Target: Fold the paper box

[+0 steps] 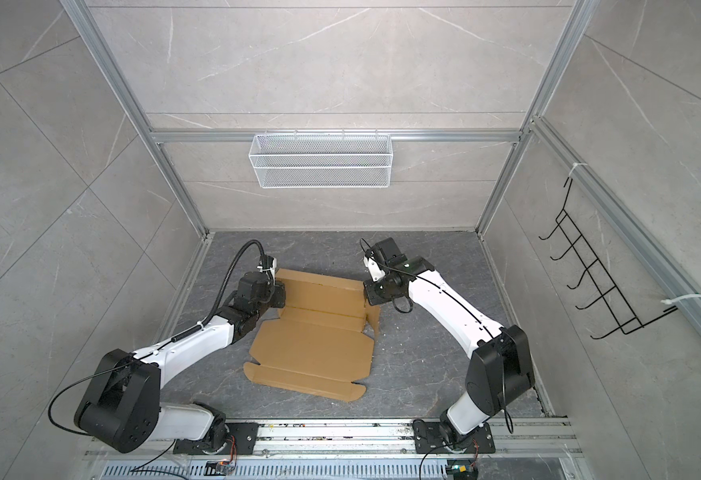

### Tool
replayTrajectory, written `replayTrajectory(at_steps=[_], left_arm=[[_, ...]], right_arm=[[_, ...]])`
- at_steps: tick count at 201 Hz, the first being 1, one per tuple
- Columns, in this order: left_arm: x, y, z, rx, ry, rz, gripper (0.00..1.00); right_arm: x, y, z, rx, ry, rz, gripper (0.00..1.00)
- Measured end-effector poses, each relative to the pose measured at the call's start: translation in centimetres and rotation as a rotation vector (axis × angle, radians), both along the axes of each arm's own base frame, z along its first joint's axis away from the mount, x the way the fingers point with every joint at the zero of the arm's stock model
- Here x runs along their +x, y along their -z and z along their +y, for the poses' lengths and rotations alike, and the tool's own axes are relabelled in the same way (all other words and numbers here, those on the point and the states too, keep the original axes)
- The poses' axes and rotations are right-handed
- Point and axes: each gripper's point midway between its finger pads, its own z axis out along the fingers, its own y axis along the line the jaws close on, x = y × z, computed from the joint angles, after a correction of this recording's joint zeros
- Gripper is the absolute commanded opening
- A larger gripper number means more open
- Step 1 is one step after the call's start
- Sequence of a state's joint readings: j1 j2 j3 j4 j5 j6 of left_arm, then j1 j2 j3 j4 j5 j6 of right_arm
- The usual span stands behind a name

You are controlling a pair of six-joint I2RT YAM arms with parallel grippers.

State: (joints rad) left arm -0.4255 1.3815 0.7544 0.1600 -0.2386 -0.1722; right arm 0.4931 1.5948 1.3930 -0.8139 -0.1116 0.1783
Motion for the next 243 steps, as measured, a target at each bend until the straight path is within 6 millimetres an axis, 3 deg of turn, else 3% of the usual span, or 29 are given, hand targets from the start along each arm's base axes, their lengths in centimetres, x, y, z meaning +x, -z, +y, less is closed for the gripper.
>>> replayTrajectory(at_steps=[44,80,144,243], left_arm=[[-0.2,0.6,0.5,0.014,-0.019,0.005,0.1],[-0.2,0.6,0.9,0.031,-0.035,0.002,0.1],[-0.2,0.8,1.1,0.036,-0.045,-0.003,0.1],[-0.1,0.7,1.3,0.034,-0.059,-0.007,0.1]], right_arm=[[-0.9,1.2,0.3,0.058,0.045,0.031,0.19],[-1.9,2.3,0.9,0.111,0.044,0.069,0.29],[-3.1,1.6,3.2,0.298,-0.009,0.084,0.41],[-1.2,1.1,5.0,0.392,-0.056,-0.053,0.49]])
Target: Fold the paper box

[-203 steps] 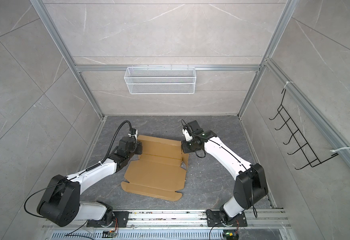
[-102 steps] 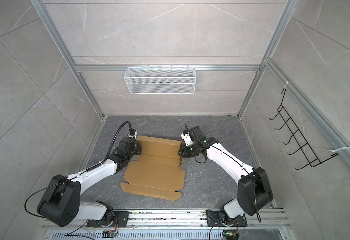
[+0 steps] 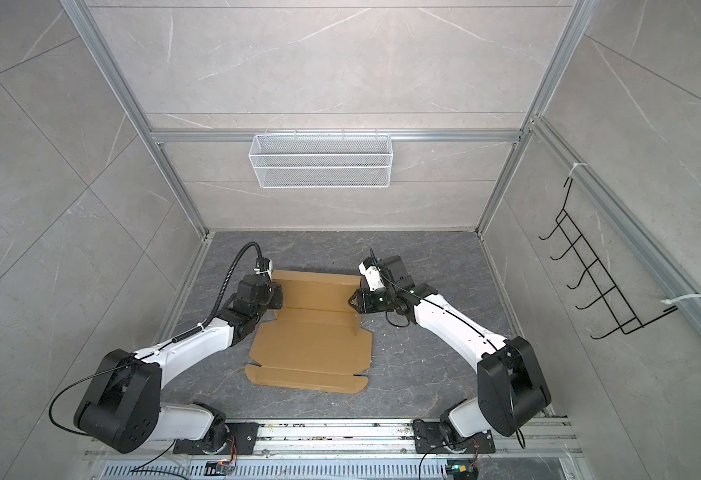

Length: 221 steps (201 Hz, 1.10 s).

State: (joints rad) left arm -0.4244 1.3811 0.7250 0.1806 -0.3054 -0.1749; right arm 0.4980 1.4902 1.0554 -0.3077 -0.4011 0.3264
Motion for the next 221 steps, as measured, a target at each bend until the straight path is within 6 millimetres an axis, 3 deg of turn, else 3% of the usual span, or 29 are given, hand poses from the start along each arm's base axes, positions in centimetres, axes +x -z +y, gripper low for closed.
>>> replayTrajectory(at_steps=[115,158,221], left_arm=[[0.3,0.1,1.1,0.02,-0.043,-0.003,0.1],[0.2,0.1,0.9,0.021,-0.037,-0.003,0.1],[0.2,0.1,1.0,0.039,-0.028,-0.002,0.1]], right_arm=[[2.1,0.6,2.0,0.076,-0.006,-0.036,0.65],[1.6,0.4,2.6,0.105,-0.042,-0.024,0.7],[1.4,1.6,1.4,0.116,-0.035,0.011,0.7]])
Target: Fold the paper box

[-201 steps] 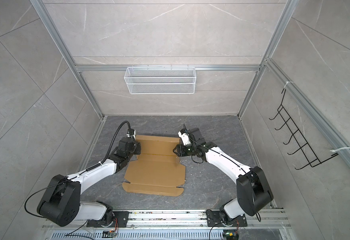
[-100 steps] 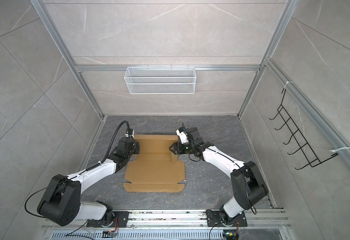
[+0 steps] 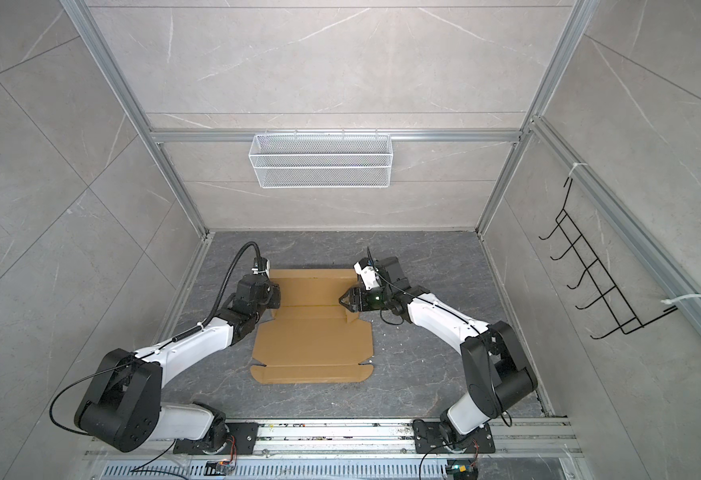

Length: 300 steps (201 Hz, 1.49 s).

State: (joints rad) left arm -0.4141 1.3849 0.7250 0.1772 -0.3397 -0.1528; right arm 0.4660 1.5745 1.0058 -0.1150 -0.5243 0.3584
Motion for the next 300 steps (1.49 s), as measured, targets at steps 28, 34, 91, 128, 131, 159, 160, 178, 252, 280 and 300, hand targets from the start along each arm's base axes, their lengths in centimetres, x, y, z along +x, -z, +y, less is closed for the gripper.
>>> replayTrajectory(at_steps=[28,34,91,128,131,159,160,178,252,280,300], left_arm=[[0.0,0.1,0.1,0.003,-0.002,0.005,0.1],[0.0,0.1,0.1,0.004,-0.002,0.006,0.1],[-0.1,0.3,0.2,0.009,-0.002,0.014,0.1],[-0.1,0.3,0.2,0.012,0.0,0.014,0.1],[-0.1,0.3,0.2,0.012,0.001,0.014,0.1],[-0.1,0.3,0.2,0.015,0.002,0.013,0.1],[-0.1,0.3,0.2,0.015,0.002,0.013,0.1],[-0.1,0.3,0.2,0.015,0.002,0.013,0.1],[-0.1,0.3,0.2,0.015,0.003,0.013,0.1],[-0.1,0.3,0.2,0.015,0.003,0.013,0.1],[-0.1,0.3,0.2,0.015,0.003,0.013,0.1]], right_arm=[[0.0,-0.5,-0.3,0.007,0.001,-0.012,0.7],[0.0,-0.7,-0.3,0.01,-0.001,-0.018,0.7],[-0.5,-3.4,-1.8,0.066,0.0,-0.053,0.7],[-0.7,-4.0,-2.7,0.06,0.008,-0.048,0.7],[-0.7,-4.0,-2.8,0.057,0.008,-0.047,0.7],[0.2,-5.4,-4.5,0.045,0.043,-0.075,0.7],[0.3,-5.4,-4.6,0.045,0.045,-0.077,0.7],[1.2,-6.8,-5.9,0.051,0.081,-0.107,0.69],[7.5,-8.6,-14.5,-0.1,0.393,-0.137,0.58],[9.3,-4.5,-15.5,-0.192,0.42,-0.061,0.57],[9.8,-1.0,-15.6,-0.238,0.403,0.004,0.57]])
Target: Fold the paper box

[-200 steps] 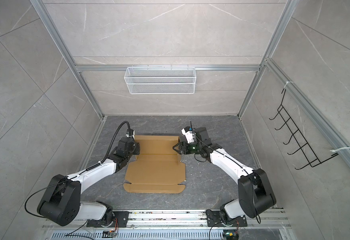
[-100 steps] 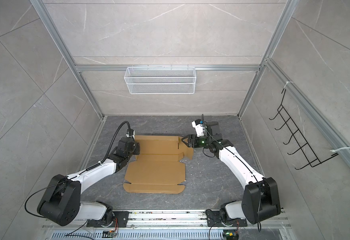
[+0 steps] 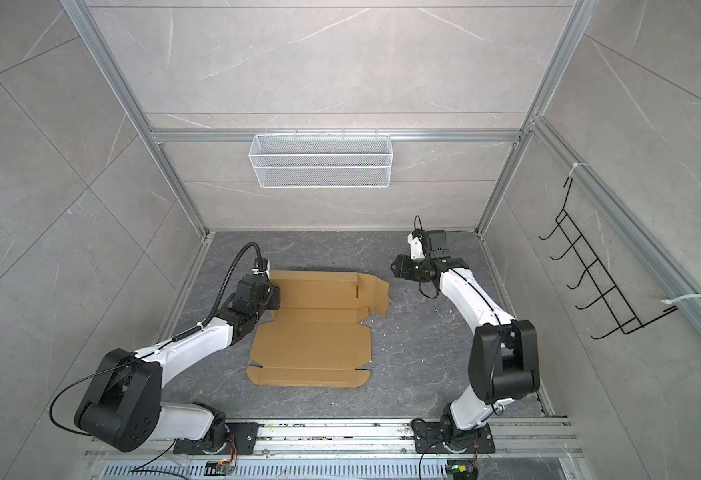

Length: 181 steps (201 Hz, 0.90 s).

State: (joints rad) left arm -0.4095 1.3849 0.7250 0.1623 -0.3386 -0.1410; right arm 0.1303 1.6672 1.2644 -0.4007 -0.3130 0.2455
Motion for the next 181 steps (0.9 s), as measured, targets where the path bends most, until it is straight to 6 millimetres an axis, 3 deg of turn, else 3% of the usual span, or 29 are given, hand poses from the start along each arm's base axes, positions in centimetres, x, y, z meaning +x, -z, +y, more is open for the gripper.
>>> replayTrajectory(at_steps=[38,80,106,147,181], left_arm=[[0.0,0.0,0.0,0.0,0.0,0.0,0.1],[0.0,0.1,0.0,0.001,0.0,0.001,0.1],[0.0,0.1,0.0,0.001,0.0,0.002,0.1],[0.0,0.2,0.0,0.001,0.0,0.004,0.1],[0.1,0.3,0.0,0.002,0.0,0.007,0.1]], right_arm=[[0.5,4.4,1.2,0.028,-0.065,0.086,0.54],[-0.2,5.2,4.1,0.102,-0.158,0.079,0.54],[-2.8,6.1,5.4,0.125,-0.205,0.107,0.53],[-5.6,4.8,5.7,0.13,-0.231,0.093,0.52],[-7.3,3.4,8.3,0.092,-0.32,0.051,0.52]])
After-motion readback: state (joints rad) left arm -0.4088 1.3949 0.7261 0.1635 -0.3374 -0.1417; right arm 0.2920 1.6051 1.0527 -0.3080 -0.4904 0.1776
